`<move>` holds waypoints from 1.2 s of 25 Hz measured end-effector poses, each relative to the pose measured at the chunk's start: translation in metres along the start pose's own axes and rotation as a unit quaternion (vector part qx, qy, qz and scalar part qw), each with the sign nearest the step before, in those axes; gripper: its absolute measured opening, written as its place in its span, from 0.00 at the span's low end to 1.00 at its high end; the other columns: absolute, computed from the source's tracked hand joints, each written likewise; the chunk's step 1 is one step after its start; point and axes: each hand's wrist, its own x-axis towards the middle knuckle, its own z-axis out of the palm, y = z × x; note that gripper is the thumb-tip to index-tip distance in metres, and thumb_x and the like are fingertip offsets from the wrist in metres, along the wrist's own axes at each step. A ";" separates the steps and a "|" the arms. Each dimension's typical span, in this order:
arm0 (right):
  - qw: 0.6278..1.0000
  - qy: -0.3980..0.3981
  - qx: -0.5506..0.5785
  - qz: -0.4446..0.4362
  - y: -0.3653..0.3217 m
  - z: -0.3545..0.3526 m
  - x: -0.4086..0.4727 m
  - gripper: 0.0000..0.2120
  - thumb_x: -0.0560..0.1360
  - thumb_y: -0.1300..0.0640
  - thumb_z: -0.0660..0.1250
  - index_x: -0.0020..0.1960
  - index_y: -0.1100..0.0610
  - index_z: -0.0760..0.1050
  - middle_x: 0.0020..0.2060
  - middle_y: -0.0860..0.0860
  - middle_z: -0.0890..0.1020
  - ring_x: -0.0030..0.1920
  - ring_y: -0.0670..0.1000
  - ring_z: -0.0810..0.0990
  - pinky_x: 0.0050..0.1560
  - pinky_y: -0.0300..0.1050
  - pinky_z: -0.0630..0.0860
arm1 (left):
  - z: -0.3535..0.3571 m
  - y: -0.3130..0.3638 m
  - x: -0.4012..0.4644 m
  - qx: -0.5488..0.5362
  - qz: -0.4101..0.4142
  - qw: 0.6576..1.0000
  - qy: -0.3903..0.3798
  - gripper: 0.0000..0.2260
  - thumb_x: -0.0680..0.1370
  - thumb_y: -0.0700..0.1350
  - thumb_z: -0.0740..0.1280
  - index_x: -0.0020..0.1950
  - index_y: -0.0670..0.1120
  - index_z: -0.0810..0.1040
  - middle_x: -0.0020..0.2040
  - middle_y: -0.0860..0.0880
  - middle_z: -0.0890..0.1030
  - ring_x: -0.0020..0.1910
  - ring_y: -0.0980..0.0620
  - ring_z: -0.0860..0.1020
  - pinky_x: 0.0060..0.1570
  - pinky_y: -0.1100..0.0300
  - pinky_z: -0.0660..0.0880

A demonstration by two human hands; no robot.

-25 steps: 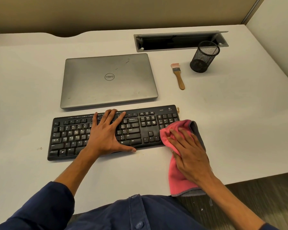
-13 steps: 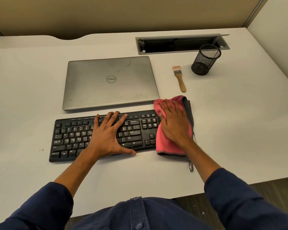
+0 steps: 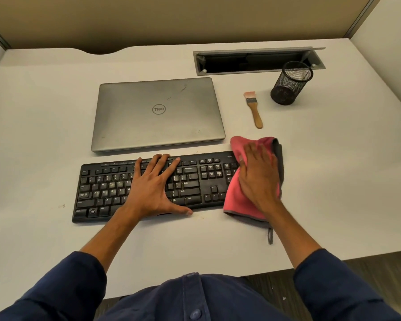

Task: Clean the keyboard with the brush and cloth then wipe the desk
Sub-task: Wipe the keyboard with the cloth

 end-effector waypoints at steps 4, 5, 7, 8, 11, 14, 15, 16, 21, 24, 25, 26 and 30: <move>0.974 0.102 0.188 -0.077 -0.019 -0.016 -0.010 0.22 0.83 0.54 0.54 0.75 0.58 0.66 0.74 0.54 0.70 0.75 0.55 0.65 0.75 0.54 0.61 | 0.001 0.000 0.001 0.019 -0.001 1.000 -0.002 0.62 0.54 0.88 0.52 0.81 0.58 0.42 0.82 0.49 0.47 0.81 0.48 0.42 0.75 0.37 0.35; 0.969 0.078 0.207 -0.108 -0.025 -0.015 -0.013 0.22 0.83 0.53 0.54 0.75 0.57 0.66 0.74 0.53 0.70 0.75 0.54 0.65 0.76 0.52 0.60 | 0.001 0.000 0.002 0.024 -0.001 1.000 -0.007 0.62 0.54 0.88 0.51 0.81 0.59 0.41 0.82 0.49 0.45 0.80 0.48 0.40 0.75 0.37 0.35; 0.977 -0.008 0.150 -0.152 -0.028 -0.005 -0.016 0.27 0.82 0.45 0.53 0.78 0.54 0.61 0.77 0.52 0.64 0.78 0.52 0.60 0.78 0.50 0.54 | -0.001 -0.003 0.000 0.022 0.004 1.000 -0.019 0.62 0.54 0.88 0.49 0.80 0.59 0.39 0.82 0.50 0.42 0.80 0.48 0.37 0.75 0.37 0.35; 0.982 -0.037 0.101 -0.155 -0.026 0.001 -0.016 0.31 0.81 0.39 0.51 0.79 0.54 0.57 0.78 0.51 0.61 0.79 0.52 0.56 0.79 0.50 0.50 | -0.004 -0.007 -0.003 0.011 0.000 1.000 -0.018 0.61 0.54 0.88 0.49 0.80 0.58 0.39 0.82 0.51 0.41 0.80 0.49 0.37 0.75 0.37 0.35; 0.992 -0.048 0.004 -0.114 -0.013 0.014 -0.008 0.45 0.74 0.28 0.48 0.81 0.53 0.48 0.80 0.51 0.53 0.80 0.51 0.50 0.79 0.54 0.48 | -0.012 -0.035 -0.024 -0.034 -0.093 0.992 0.073 0.55 0.63 0.83 0.52 0.82 0.53 0.49 0.82 0.47 0.48 0.81 0.47 0.46 0.77 0.38 0.42; 0.995 -0.057 0.010 -0.081 -0.011 0.016 -0.001 0.45 0.73 0.27 0.48 0.81 0.53 0.46 0.80 0.51 0.51 0.80 0.51 0.48 0.79 0.54 0.46 | -0.012 -0.074 -0.064 -0.052 -0.242 0.954 0.170 0.45 0.73 0.76 0.52 0.77 0.43 0.61 0.76 0.41 0.65 0.75 0.41 0.62 0.74 0.36 0.57; 0.995 -0.052 0.010 -0.083 -0.012 0.017 -0.001 0.43 0.74 0.29 0.46 0.81 0.53 0.46 0.80 0.51 0.52 0.80 0.52 0.48 0.79 0.54 0.45 | -0.010 -0.082 -0.077 -0.057 -0.263 0.948 0.170 0.44 0.74 0.74 0.51 0.77 0.42 0.61 0.76 0.41 0.65 0.75 0.42 0.62 0.74 0.37 0.56; 0.995 -0.045 0.005 -0.091 -0.015 0.018 -0.001 0.41 0.75 0.31 0.44 0.81 0.53 0.47 0.80 0.52 0.52 0.80 0.53 0.49 0.79 0.54 0.45 | -0.006 -0.088 -0.087 -0.062 -0.263 0.950 0.159 0.43 0.74 0.73 0.51 0.78 0.43 0.60 0.78 0.43 0.63 0.77 0.44 0.61 0.75 0.38 0.53; 0.990 -0.043 0.051 -0.121 -0.030 0.018 -0.001 0.36 0.76 0.41 0.39 0.81 0.54 0.52 0.80 0.51 0.57 0.79 0.52 0.52 0.77 0.50 0.42 | 0.006 -0.090 -0.097 -0.138 -0.258 0.946 0.143 0.44 0.73 0.72 0.54 0.82 0.47 0.52 0.82 0.49 0.53 0.79 0.46 0.56 0.76 0.45 0.57; 0.986 -0.055 0.068 -0.141 -0.053 0.019 0.001 0.36 0.75 0.42 0.39 0.80 0.54 0.52 0.80 0.50 0.56 0.79 0.50 0.52 0.77 0.50 0.42 | 0.004 -0.088 -0.097 -0.132 -0.247 0.947 0.156 0.45 0.73 0.72 0.55 0.82 0.45 0.52 0.82 0.47 0.54 0.78 0.43 0.57 0.76 0.44 0.59; 0.984 -0.062 0.068 -0.155 -0.064 0.021 0.001 0.36 0.75 0.41 0.38 0.81 0.54 0.52 0.80 0.50 0.56 0.79 0.50 0.52 0.78 0.51 0.42 | 0.004 -0.088 -0.097 -0.136 -0.240 0.949 0.153 0.46 0.73 0.72 0.55 0.82 0.45 0.51 0.82 0.46 0.53 0.79 0.44 0.56 0.76 0.44 0.58; 0.981 -0.068 0.069 -0.168 -0.077 0.024 0.000 0.36 0.76 0.41 0.38 0.81 0.53 0.51 0.80 0.49 0.56 0.79 0.50 0.52 0.78 0.53 0.43 | 0.004 -0.088 -0.098 -0.140 -0.231 0.952 0.146 0.48 0.72 0.73 0.57 0.82 0.45 0.51 0.82 0.46 0.53 0.79 0.44 0.55 0.77 0.44 0.56; 0.975 -0.074 0.075 -0.193 -0.132 0.035 -0.006 0.34 0.76 0.43 0.40 0.80 0.53 0.53 0.79 0.49 0.57 0.79 0.51 0.53 0.79 0.56 0.45 | -0.002 -0.102 -0.106 -0.136 -0.170 0.969 0.115 0.57 0.65 0.79 0.60 0.82 0.47 0.47 0.82 0.47 0.51 0.80 0.50 0.54 0.78 0.48 0.49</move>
